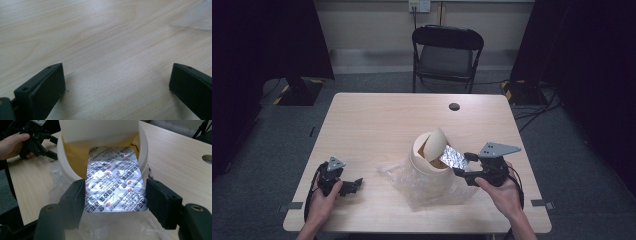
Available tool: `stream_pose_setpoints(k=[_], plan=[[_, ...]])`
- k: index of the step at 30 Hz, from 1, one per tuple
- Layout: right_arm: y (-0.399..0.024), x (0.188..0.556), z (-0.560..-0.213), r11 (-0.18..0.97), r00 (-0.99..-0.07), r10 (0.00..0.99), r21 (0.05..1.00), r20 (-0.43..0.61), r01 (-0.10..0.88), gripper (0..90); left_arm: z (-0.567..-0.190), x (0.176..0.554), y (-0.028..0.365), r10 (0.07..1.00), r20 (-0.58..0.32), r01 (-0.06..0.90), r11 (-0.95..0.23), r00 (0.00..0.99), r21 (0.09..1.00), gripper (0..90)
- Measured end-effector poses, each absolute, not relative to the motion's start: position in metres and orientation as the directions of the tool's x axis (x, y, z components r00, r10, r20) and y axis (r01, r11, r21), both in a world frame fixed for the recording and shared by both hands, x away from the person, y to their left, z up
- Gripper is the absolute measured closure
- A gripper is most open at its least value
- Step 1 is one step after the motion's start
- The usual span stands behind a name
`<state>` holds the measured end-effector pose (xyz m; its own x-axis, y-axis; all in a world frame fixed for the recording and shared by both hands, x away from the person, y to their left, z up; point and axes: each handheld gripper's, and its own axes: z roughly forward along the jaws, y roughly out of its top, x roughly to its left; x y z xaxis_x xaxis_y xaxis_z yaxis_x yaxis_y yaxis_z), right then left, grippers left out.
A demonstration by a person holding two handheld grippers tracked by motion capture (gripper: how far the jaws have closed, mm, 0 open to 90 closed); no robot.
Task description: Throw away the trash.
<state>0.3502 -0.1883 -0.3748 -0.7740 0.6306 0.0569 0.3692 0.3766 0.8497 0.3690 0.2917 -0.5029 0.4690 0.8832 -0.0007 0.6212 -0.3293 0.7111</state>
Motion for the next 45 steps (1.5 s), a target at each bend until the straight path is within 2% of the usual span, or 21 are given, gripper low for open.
stream_pose_setpoints(k=[10, 11, 13, 15, 16, 22, 27, 33, 35, 36, 41, 45], plan=[[-0.177, 0.358, -0.37, 0.353, -0.78, 0.622, 0.863, 0.073, 0.362, 34.7, -0.503, 0.369, 0.292, 0.883, -0.001, 0.621, -0.329, 0.469, 0.711, 0.0], [-0.176, 0.359, -0.369, 0.353, -0.781, 0.62, 0.863, 0.074, 0.361, 37.2, -0.503, 0.369, 0.292, 0.883, -0.001, 0.621, -0.329, 0.468, 0.711, 0.0], [-0.174, 0.36, -0.368, 0.338, -0.788, 0.61, 0.873, 0.08, 0.35, 49.9, -0.503, 0.369, 0.292, 0.883, 0.0, 0.621, -0.329, 0.469, 0.711, 0.0], [-0.172, 0.361, -0.365, 0.333, -0.796, 0.6, 0.879, 0.08, 0.34, 52.2, -0.503, 0.369, 0.292, 0.883, -0.001, 0.621, -0.329, 0.468, 0.711, 0.0], [-0.168, 0.364, -0.364, 0.345, -0.798, 0.598, 0.876, 0.072, 0.337, 56.3, -0.503, 0.369, 0.292, 0.883, 0.0, 0.621, -0.329, 0.469, 0.711, 0.0], [-0.158, 0.37, -0.364, 0.356, -0.807, 0.587, 0.873, 0.069, 0.333, 62.1, -0.503, 0.369, 0.292, 0.883, -0.001, 0.621, -0.329, 0.469, 0.711, 0.0], [-0.154, 0.373, -0.366, 0.369, -0.811, 0.58, 0.864, 0.075, 0.343, 62.2, -0.503, 0.369, 0.292, 0.883, -0.001, 0.621, -0.329, 0.469, 0.711, 0.0], [-0.148, 0.378, -0.371, 0.393, -0.81, 0.58, 0.842, 0.085, 0.37, 59.2, -0.503, 0.369, 0.292, 0.883, 0.0, 0.621, -0.329, 0.469, 0.711, 0.0], [-0.148, 0.38, -0.374, 0.374, -0.792, 0.601, 0.838, 0.107, 0.397, 55.7, -0.503, 0.369, 0.292, 0.883, -0.001, 0.621, -0.329, 0.468, 0.711, 0.0], [-0.148, 0.381, -0.376, 0.368, -0.79, 0.602, 0.839, 0.114, 0.401, 51.0, -0.503, 0.369, 0.292, 0.883, -0.001, 0.621, -0.329, 0.469, 0.711, 0.0], [-0.15, 0.381, -0.376, 0.354, -0.788, 0.603, 0.843, 0.127, 0.406, 43.9, -0.503, 0.369, 0.292, 0.883, -0.001, 0.621, -0.329, 0.468, 0.711, 0.0], [-0.152, 0.378, -0.37, 0.332, -0.772, 0.625, 0.855, 0.117, 0.399, 32.2, -0.503, 0.369, 0.292, 0.883, -0.001, 0.621, -0.329, 0.469, 0.711, 0.0]])
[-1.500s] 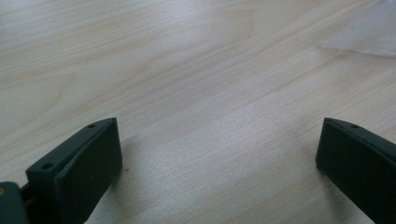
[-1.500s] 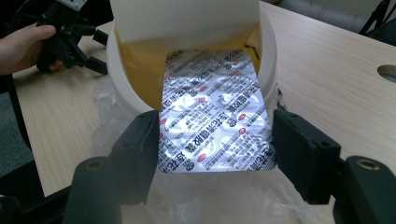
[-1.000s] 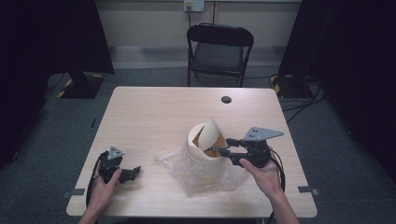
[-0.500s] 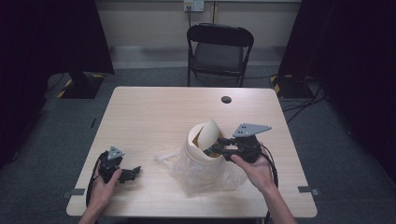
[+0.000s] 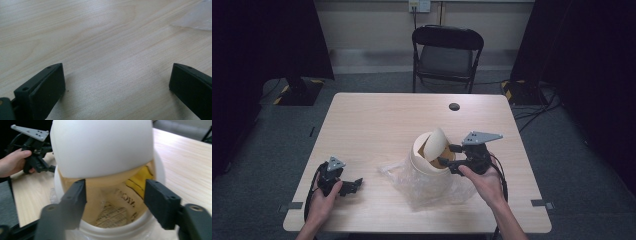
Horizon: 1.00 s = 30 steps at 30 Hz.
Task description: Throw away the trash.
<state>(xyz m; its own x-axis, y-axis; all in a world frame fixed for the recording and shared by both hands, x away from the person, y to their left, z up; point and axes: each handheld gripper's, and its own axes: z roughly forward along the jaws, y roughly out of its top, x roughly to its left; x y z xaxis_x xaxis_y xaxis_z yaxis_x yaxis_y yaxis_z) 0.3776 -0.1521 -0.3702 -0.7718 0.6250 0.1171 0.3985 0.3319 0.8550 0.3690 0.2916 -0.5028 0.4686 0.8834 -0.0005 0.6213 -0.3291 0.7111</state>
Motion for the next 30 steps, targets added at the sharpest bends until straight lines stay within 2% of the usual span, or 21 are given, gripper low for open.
stream_pose_setpoints(k=[6, 9, 11, 30], plan=[[-0.165, 0.377, -0.368, 0.295, -0.731, 0.674, 0.869, 0.106, 0.398, 22.5, -0.503, 0.369, 0.292, 0.883, -0.001, 0.621, -0.329, 0.468, 0.711, 0.0], [-0.173, 0.378, -0.37, 0.265, -0.717, 0.685, 0.871, 0.132, 0.414, 20.9, -0.503, 0.369, 0.291, 0.884, -0.002, 0.622, -0.327, 0.467, 0.712, 0.0], [-0.181, 0.378, -0.372, 0.243, -0.7, 0.698, 0.871, 0.148, 0.427, 15.1, -0.503, 0.369, 0.291, 0.884, -0.002, 0.622, -0.327, 0.467, 0.712, 0.0], [-0.229, 0.367, -0.387, 0.196, -0.576, 0.806, 0.855, 0.139, 0.48, 14.6, -0.503, 0.368, 0.291, 0.886, -0.006, 0.62, -0.319, 0.463, 0.717, 0.0]])
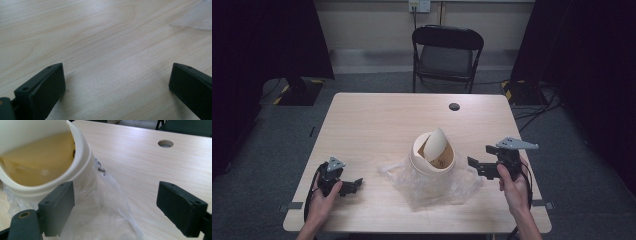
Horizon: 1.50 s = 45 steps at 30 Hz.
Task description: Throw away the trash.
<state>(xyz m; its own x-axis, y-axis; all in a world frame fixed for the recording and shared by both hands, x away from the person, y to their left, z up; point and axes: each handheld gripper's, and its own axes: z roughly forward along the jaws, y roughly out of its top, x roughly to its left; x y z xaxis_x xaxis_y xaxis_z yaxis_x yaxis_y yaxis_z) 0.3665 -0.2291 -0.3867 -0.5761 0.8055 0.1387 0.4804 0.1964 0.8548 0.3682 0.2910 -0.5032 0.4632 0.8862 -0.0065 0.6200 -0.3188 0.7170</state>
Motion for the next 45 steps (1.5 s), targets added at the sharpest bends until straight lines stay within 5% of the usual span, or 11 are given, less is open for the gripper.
stream_pose_setpoints(k=[17, 45], plan=[[-0.274, 0.359, -0.433, 0.171, -0.45, 0.882, 0.795, 0.14, 0.583, 14.7, -0.503, 0.368, 0.291, 0.886, -0.007, 0.62, -0.318, 0.463, 0.717, 0.0], [-0.294, 0.367, -0.495, 0.225, -0.302, 0.953, 0.698, -0.014, 0.68, 13.6, -0.503, 0.368, 0.291, 0.886, -0.007, 0.62, -0.318, 0.463, 0.717, 0.0]])
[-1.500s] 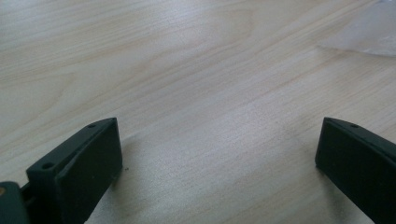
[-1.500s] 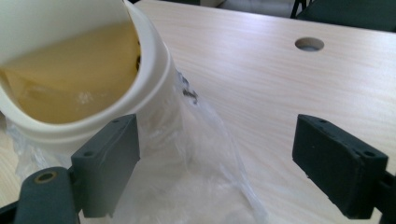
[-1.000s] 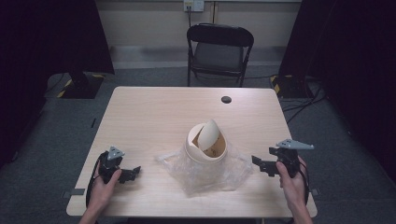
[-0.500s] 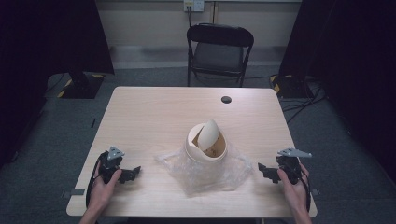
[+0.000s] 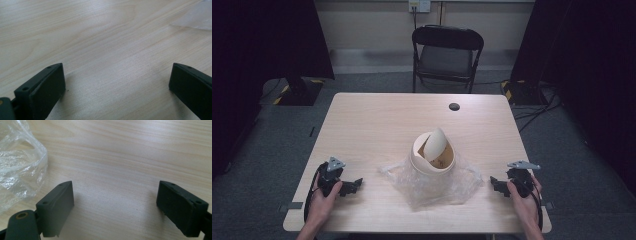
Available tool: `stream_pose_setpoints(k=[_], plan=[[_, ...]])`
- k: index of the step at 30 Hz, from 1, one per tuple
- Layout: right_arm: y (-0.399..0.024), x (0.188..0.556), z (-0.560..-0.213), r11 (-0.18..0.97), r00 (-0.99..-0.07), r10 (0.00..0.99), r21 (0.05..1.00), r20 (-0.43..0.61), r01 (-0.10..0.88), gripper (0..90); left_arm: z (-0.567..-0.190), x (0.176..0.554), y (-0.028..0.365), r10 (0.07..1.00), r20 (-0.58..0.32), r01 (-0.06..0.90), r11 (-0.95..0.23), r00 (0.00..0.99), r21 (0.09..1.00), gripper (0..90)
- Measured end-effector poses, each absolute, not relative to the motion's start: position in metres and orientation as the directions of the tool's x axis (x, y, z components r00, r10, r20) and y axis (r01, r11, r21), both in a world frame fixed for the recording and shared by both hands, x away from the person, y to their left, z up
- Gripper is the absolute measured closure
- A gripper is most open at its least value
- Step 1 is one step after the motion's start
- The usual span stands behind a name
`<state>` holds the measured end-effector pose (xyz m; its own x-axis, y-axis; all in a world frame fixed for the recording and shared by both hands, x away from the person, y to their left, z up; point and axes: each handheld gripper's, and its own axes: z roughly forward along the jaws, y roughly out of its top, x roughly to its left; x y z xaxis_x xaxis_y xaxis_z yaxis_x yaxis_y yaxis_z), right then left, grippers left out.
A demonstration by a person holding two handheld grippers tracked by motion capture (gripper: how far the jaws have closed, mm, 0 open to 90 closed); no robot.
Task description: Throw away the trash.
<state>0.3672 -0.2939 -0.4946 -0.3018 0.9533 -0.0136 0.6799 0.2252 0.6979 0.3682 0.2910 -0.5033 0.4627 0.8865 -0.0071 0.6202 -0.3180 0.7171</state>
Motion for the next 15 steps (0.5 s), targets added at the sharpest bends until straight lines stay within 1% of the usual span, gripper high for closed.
stream_pose_setpoints(k=[5, 15], plan=[[-0.2953, 0.3669, -0.4994, 0.206, -0.289, 0.957, 0.733, -0.014, 0.649, 11.9, -0.5033, 0.3682, 0.291, 0.886, -0.007, 0.62, -0.319, 0.463, 0.717, 0.0], [-0.2954, 0.3669, -0.4996, 0.208, -0.291, 0.957, 0.733, -0.014, 0.648, 11.8, -0.5033, 0.3683, 0.291, 0.887, -0.007, 0.62, -0.318, 0.462, 0.717, 0.0]])
